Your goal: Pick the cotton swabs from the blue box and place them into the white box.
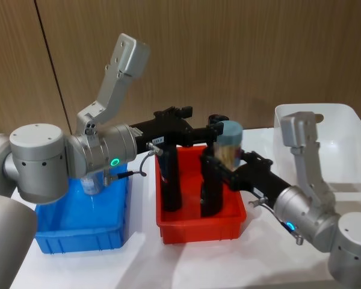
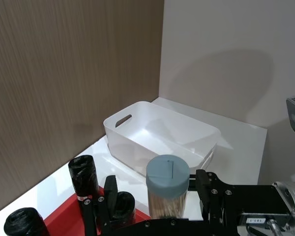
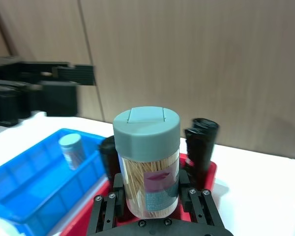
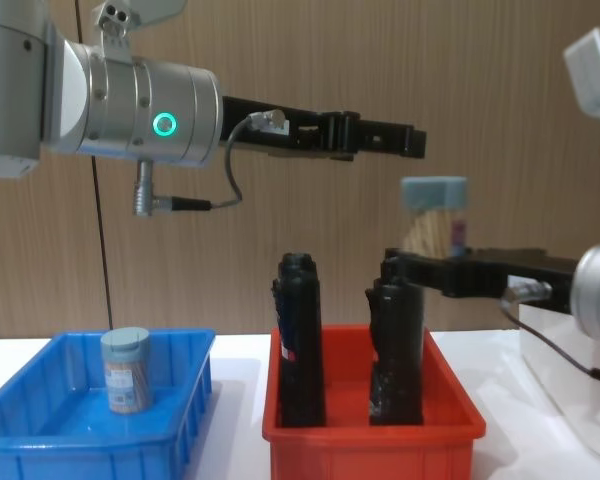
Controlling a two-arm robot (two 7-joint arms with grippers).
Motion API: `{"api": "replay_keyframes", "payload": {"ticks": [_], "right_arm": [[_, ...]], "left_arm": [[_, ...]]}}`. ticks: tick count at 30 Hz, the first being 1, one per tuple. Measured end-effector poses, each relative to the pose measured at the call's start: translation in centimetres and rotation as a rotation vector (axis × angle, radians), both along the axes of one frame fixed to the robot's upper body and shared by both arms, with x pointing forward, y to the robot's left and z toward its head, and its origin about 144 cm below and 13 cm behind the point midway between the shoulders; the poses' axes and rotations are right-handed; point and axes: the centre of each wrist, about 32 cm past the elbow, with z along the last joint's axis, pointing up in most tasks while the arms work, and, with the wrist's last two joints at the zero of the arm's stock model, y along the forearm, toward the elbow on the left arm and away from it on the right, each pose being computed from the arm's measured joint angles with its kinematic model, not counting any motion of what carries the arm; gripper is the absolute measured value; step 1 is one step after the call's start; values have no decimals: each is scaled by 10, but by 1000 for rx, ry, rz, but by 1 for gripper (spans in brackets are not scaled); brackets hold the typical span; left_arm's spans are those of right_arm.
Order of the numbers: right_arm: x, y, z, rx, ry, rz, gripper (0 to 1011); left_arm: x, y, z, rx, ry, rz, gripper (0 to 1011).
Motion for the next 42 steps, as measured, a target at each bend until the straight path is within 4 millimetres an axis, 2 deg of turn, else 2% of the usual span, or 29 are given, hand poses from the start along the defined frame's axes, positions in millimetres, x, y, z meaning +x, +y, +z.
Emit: {"api": "replay_keyframes", "payload": {"ticks": [20, 30, 42], "right_arm": [[9, -56, -14, -2, -3, -227, 628], [25, -85, -13, -62, -15, -329, 628], [43, -109, -18, -132, 60, -379, 628]], "left_arm": [[0, 0, 0, 0, 0, 0, 1004], [0, 0, 0, 0, 0, 0, 1004], [0, 0, 0, 0, 0, 0, 1004]]}}
